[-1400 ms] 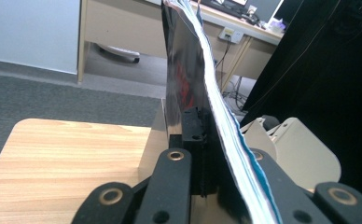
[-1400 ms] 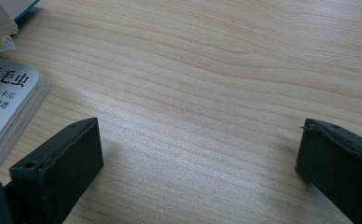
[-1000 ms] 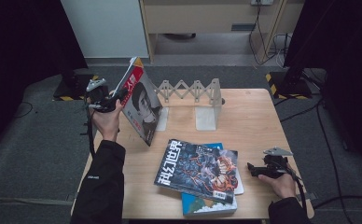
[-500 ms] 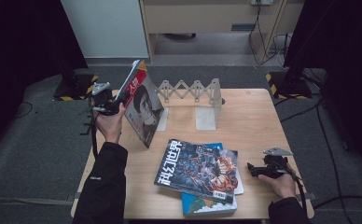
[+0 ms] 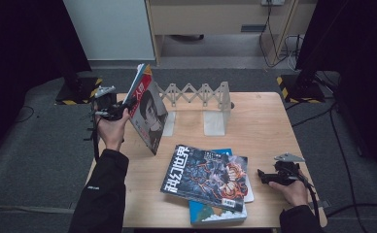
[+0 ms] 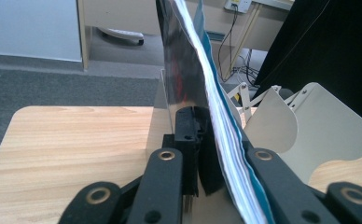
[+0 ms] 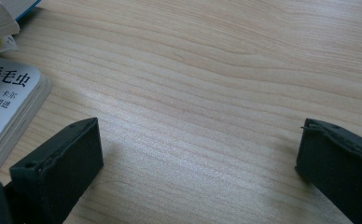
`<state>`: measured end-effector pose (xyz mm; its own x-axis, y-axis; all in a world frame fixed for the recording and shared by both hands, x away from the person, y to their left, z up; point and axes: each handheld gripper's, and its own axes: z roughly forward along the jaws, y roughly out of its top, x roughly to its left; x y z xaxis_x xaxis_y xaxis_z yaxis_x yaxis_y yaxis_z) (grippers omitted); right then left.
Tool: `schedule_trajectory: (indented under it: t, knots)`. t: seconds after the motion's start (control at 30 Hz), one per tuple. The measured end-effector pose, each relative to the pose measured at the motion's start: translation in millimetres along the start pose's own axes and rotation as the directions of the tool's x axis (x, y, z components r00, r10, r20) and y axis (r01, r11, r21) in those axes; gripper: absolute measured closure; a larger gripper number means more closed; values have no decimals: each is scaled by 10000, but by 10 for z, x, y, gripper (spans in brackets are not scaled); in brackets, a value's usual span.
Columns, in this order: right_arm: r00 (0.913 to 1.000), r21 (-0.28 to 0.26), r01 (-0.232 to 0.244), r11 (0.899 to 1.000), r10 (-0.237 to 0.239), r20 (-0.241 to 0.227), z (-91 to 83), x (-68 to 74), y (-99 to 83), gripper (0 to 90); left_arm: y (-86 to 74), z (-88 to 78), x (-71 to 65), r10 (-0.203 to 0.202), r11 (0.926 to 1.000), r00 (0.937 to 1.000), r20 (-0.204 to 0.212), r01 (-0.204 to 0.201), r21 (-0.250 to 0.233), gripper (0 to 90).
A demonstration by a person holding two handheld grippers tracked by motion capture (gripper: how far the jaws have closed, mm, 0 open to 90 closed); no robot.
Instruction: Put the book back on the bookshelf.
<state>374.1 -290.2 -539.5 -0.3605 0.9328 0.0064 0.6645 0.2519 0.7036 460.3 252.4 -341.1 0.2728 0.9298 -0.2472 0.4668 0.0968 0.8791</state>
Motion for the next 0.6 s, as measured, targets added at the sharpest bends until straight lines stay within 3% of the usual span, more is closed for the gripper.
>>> schedule_trajectory:
  t: [0.23, 0.37, 0.57, 0.6]
  knots:
    - [10000, 15, -4, 10000, 4, -11, -1, 0, 1, 4, 106, 115, -32, 166, 9987, 9996, -217, -155, 493, 765]
    - [10000, 12, -21, 10000, 21, -3, -1, 1, 1, 4, 132, 145, -38, 42, 9978, 9990, -439, -13, 659, 839]
    - [10000, 20, 4, 10000, -4, -12, -2, -1, 1, 4, 144, 168, -141, 578, 9974, 9942, -905, -535, 486, 860]
    - [10000, -6, -25, 10000, 25, 4, 0, 1, 0, 4, 156, 215, -180, 858, 9957, 9883, -1261, -807, 453, 861]
